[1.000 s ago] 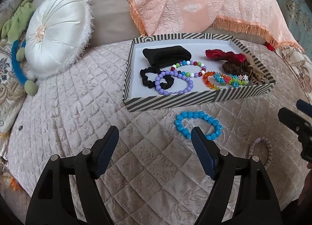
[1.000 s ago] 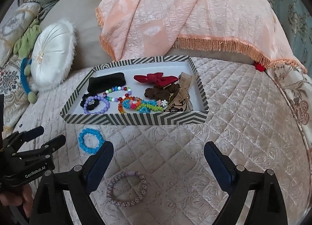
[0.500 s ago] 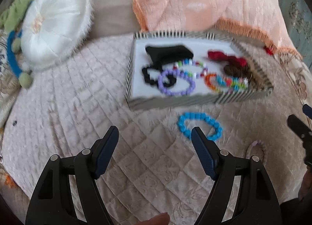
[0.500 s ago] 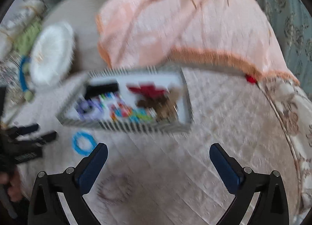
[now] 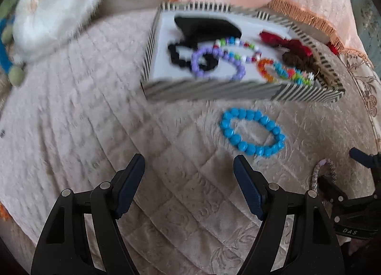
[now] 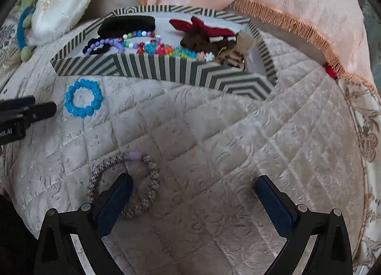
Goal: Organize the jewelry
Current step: 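Move the left gripper to the blue bead bracelet and grasp it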
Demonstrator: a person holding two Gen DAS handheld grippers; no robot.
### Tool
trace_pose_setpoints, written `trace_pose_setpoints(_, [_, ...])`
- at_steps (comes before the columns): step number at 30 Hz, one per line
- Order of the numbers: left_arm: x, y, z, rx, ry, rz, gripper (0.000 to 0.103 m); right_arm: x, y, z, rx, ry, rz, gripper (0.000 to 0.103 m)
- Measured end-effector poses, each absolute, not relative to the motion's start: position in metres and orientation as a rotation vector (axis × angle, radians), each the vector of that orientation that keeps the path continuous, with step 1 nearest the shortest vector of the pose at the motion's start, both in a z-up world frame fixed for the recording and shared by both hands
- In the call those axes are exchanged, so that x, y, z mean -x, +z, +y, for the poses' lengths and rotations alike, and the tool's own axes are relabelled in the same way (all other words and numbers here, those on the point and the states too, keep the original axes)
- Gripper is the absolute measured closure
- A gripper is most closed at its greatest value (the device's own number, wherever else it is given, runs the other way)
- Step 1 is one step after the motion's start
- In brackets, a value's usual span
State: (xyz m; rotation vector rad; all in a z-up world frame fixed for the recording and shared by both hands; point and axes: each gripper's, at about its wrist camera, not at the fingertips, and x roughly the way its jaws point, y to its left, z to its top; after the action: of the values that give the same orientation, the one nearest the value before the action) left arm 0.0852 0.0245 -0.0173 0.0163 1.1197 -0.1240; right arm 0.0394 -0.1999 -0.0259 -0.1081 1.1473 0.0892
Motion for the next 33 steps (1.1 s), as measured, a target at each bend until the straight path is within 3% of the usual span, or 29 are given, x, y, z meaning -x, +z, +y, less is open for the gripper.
trace_pose_setpoints(5, [-0.083, -0.023, 0.021, -0.043, -0.118, 1.124, 0.022, -0.036, -0.027, -0.208, 0.065, 0.102, 1.156, 0.0])
trace_pose_setpoints(8, [-0.082, -0.027, 0.022, -0.041, -0.109, 1.11, 0.014, -0.033, -0.023, -0.207, 0.075, 0.092, 1.145, 0.0])
trace_pose_setpoints(9, [-0.081, -0.029, 0.022, -0.043, -0.1, 1.096, 0.009, -0.033, -0.018, -0.205, 0.084, 0.106, 1.134, 0.006])
trace_pose_setpoints(12, [-0.083, -0.03, 0.024, -0.027, -0.11, 1.09, 0.008, -0.029, -0.015, -0.196, 0.115, 0.156, 1.11, 0.026])
trace_pose_setpoints(21, [-0.081, -0.001, 0.023, 0.028, -0.201, 0.985, 0.008, -0.023, -0.011, -0.176, 0.14, 0.256, 1.091, 0.065])
trace_pose_setpoints(26, [-0.101, -0.007, 0.011, 0.05, -0.187, 1.01, 0.011, -0.023, -0.013, -0.17, 0.177, 0.28, 1.09, 0.072])
trace_pose_setpoints(28, [-0.109, -0.015, 0.001, -0.006, -0.152, 1.028, 0.024, -0.022, -0.015, -0.168, 0.191, 0.284, 1.083, 0.072])
trace_pose_setpoints(29, [-0.112, -0.02, -0.003, -0.037, -0.142, 1.049, 0.025, -0.021, -0.015, -0.169, 0.187, 0.284, 1.081, 0.072])
trace_pose_setpoints(33, [-0.113, -0.028, -0.016, -0.126, -0.121, 1.058, 0.026, -0.021, -0.015, -0.172, 0.161, 0.291, 1.077, 0.072])
